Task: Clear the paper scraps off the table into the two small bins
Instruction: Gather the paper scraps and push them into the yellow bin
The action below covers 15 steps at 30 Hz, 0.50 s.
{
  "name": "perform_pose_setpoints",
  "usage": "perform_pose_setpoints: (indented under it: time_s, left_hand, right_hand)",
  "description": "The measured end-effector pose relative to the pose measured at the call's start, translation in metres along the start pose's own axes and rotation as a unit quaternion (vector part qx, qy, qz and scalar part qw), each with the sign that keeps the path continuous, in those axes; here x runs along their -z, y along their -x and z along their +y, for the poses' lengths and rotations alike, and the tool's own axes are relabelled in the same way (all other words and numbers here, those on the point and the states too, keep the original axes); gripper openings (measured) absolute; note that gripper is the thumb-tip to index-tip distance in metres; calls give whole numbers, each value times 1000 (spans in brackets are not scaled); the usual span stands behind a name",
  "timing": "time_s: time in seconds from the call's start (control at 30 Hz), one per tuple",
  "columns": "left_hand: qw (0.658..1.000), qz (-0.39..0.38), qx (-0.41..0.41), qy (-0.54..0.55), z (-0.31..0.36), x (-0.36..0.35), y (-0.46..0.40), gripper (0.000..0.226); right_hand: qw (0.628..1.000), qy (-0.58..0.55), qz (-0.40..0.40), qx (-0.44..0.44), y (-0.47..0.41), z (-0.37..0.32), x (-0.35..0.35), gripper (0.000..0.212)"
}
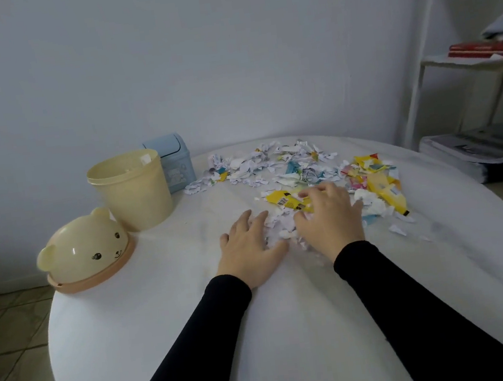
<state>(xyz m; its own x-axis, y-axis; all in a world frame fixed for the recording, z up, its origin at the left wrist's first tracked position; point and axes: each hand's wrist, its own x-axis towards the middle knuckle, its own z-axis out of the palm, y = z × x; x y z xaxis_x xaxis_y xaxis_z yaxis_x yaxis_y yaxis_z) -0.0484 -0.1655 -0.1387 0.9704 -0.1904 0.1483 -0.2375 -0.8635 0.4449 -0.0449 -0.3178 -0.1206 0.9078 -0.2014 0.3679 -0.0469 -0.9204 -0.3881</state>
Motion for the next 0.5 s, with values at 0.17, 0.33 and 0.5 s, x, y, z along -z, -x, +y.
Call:
perform_pose_setpoints:
  time_s: [0.17,0.33,0.5]
  left_hand:
    - [1000,-5,-26,-12,23,-16,-20,101]
    - [997,-7,-54,-49,44,-32,-40,91]
    - [998,27,-58,-26,52,-35,-57,64]
  right_hand:
    - [988,13,7,-156,-11,34,13,57]
    - [975,22,-48,-216,-17,50,4,72]
    - [992,-40,-45,-110,-18,42,-2,55]
